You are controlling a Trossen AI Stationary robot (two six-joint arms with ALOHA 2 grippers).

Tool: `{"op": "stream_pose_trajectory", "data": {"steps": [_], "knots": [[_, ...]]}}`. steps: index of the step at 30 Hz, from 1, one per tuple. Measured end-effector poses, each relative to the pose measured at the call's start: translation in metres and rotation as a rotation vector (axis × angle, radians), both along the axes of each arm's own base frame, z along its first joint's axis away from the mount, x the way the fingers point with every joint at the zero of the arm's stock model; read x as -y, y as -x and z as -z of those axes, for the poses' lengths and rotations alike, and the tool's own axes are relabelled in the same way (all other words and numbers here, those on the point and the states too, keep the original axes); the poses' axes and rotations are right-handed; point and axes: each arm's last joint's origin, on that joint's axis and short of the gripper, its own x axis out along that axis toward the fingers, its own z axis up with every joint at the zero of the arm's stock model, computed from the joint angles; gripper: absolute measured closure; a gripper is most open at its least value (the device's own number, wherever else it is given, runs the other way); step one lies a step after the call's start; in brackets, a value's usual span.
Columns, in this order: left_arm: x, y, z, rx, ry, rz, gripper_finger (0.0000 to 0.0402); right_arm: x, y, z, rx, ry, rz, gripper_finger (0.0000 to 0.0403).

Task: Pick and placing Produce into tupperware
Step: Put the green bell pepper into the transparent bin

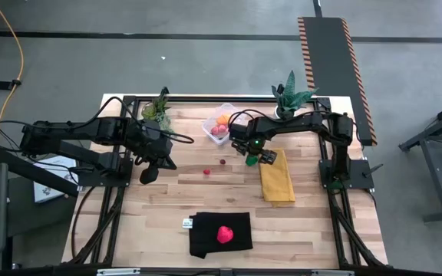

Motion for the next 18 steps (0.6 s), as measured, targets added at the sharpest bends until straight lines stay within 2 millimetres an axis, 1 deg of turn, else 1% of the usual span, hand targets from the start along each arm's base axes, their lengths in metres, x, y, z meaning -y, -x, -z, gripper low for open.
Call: {"op": "stream_pose_trajectory", "data": {"steps": [7, 18], "knots": [[0.0000, 0.0000, 0.0000, -0.001, 0.003, -0.003, 0.0401, -0.0001, 0.0000, 0.0000, 0.001, -0.005, 0.000, 0.0126], [0.0000, 0.0000, 0.0000, -0.002, 0.006, -0.006, 0.0401, -0.0005, 0.0000, -0.0002, 0.004, -0.015, -0.001, 0.0128]]}}
